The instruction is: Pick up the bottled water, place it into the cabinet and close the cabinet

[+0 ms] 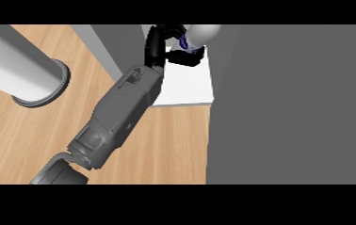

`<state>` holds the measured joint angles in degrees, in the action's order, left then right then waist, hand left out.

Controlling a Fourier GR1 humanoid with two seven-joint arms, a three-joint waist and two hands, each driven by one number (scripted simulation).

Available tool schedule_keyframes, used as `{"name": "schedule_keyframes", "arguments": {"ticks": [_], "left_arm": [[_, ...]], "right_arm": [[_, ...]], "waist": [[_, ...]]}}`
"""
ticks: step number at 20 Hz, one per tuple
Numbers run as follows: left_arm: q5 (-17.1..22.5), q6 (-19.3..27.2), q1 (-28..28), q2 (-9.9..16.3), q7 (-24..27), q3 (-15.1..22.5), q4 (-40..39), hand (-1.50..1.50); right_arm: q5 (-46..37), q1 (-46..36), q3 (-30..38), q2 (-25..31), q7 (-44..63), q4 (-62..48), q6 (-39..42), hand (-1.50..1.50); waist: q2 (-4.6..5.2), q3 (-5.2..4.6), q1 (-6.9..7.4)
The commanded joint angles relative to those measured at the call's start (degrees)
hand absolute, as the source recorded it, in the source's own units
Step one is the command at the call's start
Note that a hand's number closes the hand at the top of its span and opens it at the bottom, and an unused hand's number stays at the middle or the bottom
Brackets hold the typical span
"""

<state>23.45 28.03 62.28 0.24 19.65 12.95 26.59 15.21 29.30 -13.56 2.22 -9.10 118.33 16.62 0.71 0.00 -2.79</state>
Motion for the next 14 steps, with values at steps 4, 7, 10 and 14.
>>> {"name": "schedule_keyframes", "arguments": {"ticks": [4, 7, 10, 14], "left_arm": [[-1.4, -0.2, 3.8, 1.0, 5.1, -3.5, -11.8, 1.5], [-2.7, 2.0, 4.5, 0.5, 6.0, -3.4, -15.0, 1.5], [-4.9, 3.4, 5.5, 2.5, 6.4, -2.1, -18.1, 1.5], [-6.4, 8.7, 5.5, 1.7, 7.6, -1.8, -20.5, 1.5]], "right_arm": [[-1.0, 3.2, -2.3, 0.2, -0.5, 1.9, 0.2, -1.5], [-0.4, 2.3, -1.2, 0.6, -1.0, 1.0, 0.7, -1.5], [1.7, 0.5, 0.3, 1.3, 1.0, 3.3, 0.6, -1.5], [2.7, 0.4, 2.1, 2.7, 1.0, 1.7, 1.5, -1.5]], "waist": [[0.32, -0.02, -0.53], [0.38, 0.0, -0.55], [0.8, -0.02, -1.19], [0.65, 0.0, -0.91]]}}
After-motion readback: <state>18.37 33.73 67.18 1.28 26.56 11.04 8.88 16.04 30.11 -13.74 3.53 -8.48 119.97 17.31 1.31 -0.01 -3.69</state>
